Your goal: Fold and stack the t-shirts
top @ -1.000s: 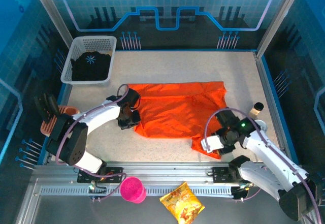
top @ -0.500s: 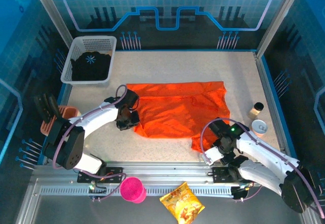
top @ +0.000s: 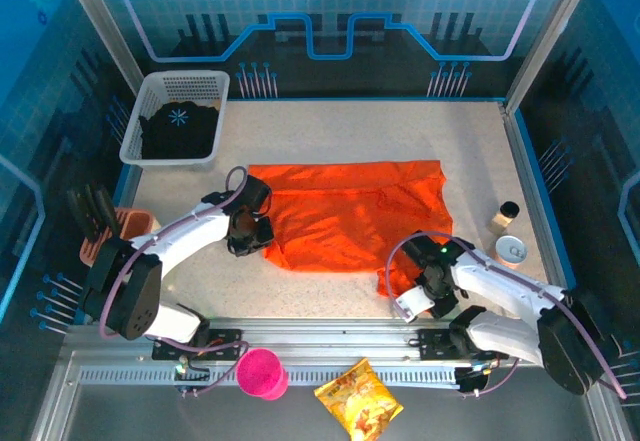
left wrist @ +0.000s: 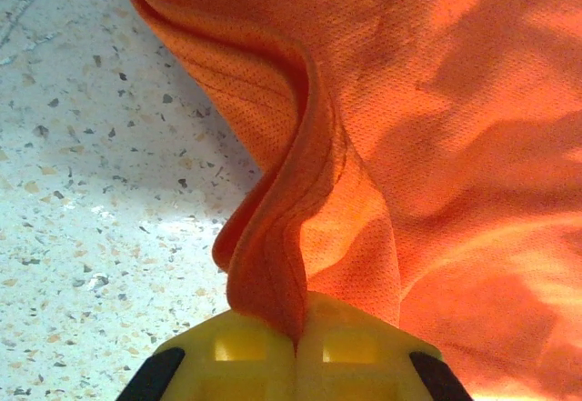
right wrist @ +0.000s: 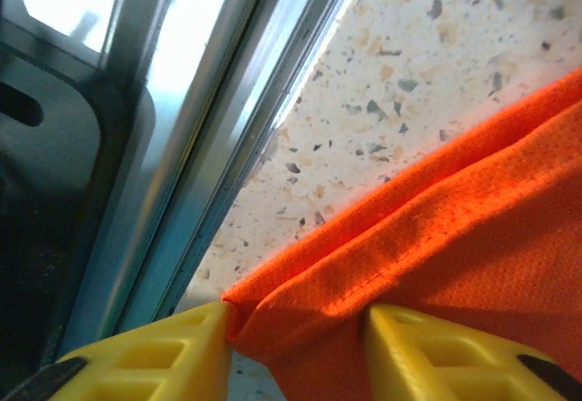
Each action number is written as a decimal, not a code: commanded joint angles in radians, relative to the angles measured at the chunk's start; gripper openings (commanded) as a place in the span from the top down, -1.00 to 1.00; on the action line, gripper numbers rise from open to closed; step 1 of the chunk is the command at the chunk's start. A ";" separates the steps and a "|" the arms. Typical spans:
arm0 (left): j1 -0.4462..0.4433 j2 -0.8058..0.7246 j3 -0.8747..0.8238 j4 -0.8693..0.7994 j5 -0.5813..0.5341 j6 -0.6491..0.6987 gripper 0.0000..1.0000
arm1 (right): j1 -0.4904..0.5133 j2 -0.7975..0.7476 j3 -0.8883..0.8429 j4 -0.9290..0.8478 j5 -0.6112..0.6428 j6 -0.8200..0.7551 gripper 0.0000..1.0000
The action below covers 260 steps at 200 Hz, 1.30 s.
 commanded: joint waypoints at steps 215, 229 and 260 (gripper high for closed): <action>0.174 -0.063 0.029 0.001 0.049 0.025 1.00 | -0.146 -0.020 0.426 0.323 0.234 0.537 1.00; 0.194 -0.042 0.064 0.005 0.041 0.038 1.00 | -0.150 -0.011 0.419 0.380 0.257 0.587 1.00; 0.202 0.061 0.147 0.028 0.060 0.064 1.00 | -0.161 0.037 0.395 0.467 0.310 0.625 1.00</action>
